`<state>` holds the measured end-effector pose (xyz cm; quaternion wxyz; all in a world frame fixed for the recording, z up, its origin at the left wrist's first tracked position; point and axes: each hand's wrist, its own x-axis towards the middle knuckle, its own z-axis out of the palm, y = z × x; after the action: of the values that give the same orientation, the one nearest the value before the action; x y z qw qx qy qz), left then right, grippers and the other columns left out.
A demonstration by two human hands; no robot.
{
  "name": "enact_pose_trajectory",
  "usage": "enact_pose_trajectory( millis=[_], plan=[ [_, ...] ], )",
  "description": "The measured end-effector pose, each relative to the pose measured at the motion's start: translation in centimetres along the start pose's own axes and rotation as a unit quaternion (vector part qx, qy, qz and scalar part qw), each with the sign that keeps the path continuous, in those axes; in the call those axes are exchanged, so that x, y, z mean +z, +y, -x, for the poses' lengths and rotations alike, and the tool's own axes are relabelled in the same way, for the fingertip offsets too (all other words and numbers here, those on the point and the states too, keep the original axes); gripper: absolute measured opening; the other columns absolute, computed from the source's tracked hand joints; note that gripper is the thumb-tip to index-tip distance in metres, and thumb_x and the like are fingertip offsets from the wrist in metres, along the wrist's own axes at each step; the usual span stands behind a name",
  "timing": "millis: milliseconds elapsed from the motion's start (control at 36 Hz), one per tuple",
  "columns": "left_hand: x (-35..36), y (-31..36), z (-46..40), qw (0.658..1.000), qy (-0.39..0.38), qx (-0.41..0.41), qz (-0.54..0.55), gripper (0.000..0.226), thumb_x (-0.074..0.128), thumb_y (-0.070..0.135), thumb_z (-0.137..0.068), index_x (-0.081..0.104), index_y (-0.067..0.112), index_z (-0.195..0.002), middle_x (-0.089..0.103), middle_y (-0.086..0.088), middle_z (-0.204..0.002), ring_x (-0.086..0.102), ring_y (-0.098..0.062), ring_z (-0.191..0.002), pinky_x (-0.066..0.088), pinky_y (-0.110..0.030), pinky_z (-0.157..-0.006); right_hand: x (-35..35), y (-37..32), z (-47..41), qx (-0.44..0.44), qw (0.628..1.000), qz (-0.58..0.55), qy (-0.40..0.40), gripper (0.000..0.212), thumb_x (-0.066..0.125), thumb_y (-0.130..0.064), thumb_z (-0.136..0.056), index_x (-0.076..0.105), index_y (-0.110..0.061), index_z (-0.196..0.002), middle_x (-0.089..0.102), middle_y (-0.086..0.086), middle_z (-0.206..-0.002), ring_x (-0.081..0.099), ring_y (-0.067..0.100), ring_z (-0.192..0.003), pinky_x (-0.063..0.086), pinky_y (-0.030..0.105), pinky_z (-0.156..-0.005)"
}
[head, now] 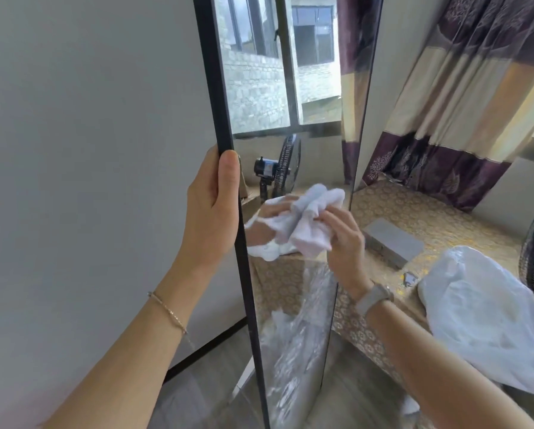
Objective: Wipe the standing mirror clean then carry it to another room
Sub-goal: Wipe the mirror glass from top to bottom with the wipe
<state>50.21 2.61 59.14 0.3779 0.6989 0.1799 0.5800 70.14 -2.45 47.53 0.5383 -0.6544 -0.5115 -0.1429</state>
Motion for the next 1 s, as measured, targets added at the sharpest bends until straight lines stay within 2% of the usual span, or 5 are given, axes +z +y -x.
enact_pose_trajectory(
  millis=[222, 611, 806, 917, 1000],
  plan=[
    [0.0, -0.3, 0.1, 1.0, 0.015, 0.001, -0.007, 0.037, 0.03, 0.016, -0.1, 0.032, 0.027, -0.065, 0.043, 0.023, -0.05, 0.037, 0.004, -0.05, 0.033, -0.005, -0.055, -0.7, 8.5, 14.8, 0.177, 0.888, 0.121, -0.408, 0.029, 0.058, 0.0, -0.081, 0.068, -0.02, -0.099, 0.062, 0.003, -0.1, 0.06, 0.02, -0.092, 0.047, 0.021, -0.082],
    [1.1, -0.2, 0.3, 1.0, 0.028, -0.005, 0.002, 0.035, 0.031, 0.015, -0.1, 0.034, 0.029, -0.068, 0.045, 0.025, -0.051, 0.039, 0.004, -0.049, 0.033, -0.005, -0.054, -2.2, 2.1, -4.4, 0.08, 0.994, 0.011, 0.069, 0.033, 0.061, 0.007, -0.079, 0.063, -0.003, -0.11, 0.058, 0.001, -0.111, 0.049, 0.018, -0.107, 0.042, 0.03, -0.094],
    [1.0, -1.0, 0.5, 0.999, 0.028, 0.013, -0.025, 0.027, 0.026, 0.018, -0.099, 0.035, 0.032, -0.078, 0.047, 0.027, -0.061, 0.042, 0.005, -0.056, 0.036, -0.006, -0.058, 0.5, 5.8, 4.9, 0.213, 0.973, 0.016, -0.086, 0.031, 0.058, 0.002, -0.084, 0.063, -0.013, -0.111, 0.067, 0.014, -0.104, 0.064, 0.028, -0.097, 0.05, 0.025, -0.081],
    [0.9, -1.8, 1.4, 1.0, -0.01, 0.004, -0.029, 0.017, 0.025, 0.025, -0.096, 0.036, 0.036, -0.087, 0.049, 0.026, -0.068, 0.044, 0.002, -0.059, 0.039, -0.01, -0.058, -1.4, 9.0, 11.4, 0.423, 0.861, 0.038, -0.28, 0.031, 0.048, 0.005, -0.087, 0.066, -0.011, -0.107, 0.066, 0.014, -0.105, 0.06, 0.03, -0.102, 0.045, 0.031, -0.088],
    [1.1, -1.8, 1.5, 0.999, -0.012, -0.003, -0.03, 0.018, 0.027, 0.025, -0.095, 0.036, 0.036, -0.083, 0.05, 0.028, -0.065, 0.045, 0.003, -0.057, 0.039, -0.008, -0.055, -2.9, 9.4, 11.1, 0.45, 0.857, 0.092, -0.236, 0.034, 0.039, 0.004, -0.09, 0.061, -0.002, -0.115, 0.063, 0.019, -0.116, 0.059, 0.028, -0.094, 0.047, 0.03, -0.085]
  ],
)
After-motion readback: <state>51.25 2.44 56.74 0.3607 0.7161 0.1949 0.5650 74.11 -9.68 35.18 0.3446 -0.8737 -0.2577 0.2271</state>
